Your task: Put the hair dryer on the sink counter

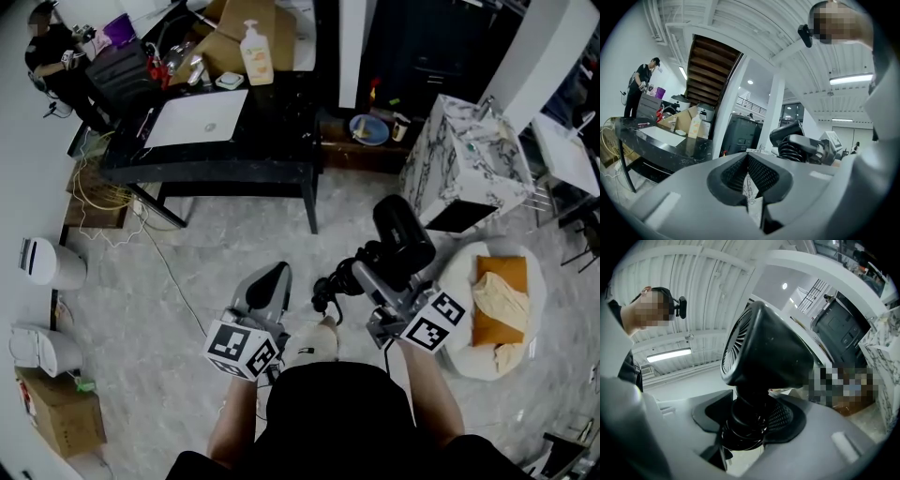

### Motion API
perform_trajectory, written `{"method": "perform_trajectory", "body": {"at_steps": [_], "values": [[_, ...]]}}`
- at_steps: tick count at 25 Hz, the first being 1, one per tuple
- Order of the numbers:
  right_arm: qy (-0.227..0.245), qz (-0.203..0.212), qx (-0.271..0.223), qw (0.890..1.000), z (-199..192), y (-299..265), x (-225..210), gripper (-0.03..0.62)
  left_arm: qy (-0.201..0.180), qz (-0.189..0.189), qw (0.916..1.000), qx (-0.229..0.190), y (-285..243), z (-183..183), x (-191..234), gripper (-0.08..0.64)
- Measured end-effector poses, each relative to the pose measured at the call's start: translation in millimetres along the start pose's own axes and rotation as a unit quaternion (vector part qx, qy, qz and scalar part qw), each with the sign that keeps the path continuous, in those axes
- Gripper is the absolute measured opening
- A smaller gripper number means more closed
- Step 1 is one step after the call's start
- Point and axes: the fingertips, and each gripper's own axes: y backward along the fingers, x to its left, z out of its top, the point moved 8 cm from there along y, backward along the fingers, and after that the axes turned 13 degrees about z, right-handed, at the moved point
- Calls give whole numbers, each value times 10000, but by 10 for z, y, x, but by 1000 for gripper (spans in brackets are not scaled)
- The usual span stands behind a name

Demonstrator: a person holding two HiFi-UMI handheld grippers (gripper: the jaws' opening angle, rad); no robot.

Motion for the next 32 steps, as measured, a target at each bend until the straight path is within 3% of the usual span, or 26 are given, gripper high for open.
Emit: {"method": "perform_trajectory", "body": {"at_steps": [21,32], "values": [[-110,414,531,9977,687,-940,-1489,217,69,449,9990,-50,-1557,415,517,-2],[-40,515,807,9954,830,-1389,-1941,217,129,617,9979,-168,-1995,576,794,-2]]}}
